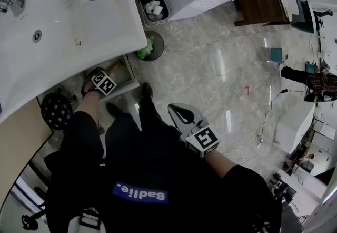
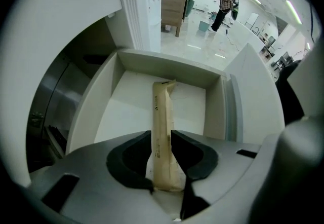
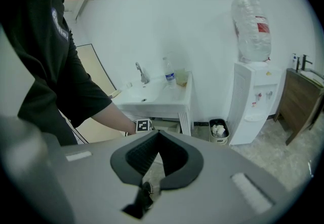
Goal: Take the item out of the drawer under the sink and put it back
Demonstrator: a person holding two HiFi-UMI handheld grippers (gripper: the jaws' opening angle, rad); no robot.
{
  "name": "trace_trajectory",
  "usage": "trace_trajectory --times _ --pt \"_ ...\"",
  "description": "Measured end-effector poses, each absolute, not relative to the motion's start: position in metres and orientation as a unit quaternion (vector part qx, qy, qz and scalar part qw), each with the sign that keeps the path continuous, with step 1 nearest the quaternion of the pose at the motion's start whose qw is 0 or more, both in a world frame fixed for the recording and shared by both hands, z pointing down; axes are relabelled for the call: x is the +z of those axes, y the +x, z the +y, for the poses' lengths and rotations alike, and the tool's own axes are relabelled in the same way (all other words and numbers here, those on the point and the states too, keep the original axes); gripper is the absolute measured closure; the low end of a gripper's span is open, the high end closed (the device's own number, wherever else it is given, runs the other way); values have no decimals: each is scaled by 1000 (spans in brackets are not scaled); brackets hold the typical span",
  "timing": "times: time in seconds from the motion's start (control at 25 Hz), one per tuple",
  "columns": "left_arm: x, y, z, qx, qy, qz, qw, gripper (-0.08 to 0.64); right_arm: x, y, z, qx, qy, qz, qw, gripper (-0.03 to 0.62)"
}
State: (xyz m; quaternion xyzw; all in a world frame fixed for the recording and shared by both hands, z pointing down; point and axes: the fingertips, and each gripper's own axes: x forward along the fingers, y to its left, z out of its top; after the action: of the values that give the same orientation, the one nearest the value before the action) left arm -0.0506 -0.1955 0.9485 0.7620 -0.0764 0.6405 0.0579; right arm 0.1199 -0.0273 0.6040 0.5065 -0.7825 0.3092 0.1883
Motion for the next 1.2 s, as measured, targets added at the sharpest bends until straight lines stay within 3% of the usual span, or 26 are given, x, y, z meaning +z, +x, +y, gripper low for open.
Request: trace_trajectory --times 0.48,1.2 --pt "841 -42 -192 579 806 -120 29 449 566 100 -42 265 506 -804 162 600" --pt "593 -70 -118 299 906 -259 151 451 492 19 -62 195 470 -851 126 599"
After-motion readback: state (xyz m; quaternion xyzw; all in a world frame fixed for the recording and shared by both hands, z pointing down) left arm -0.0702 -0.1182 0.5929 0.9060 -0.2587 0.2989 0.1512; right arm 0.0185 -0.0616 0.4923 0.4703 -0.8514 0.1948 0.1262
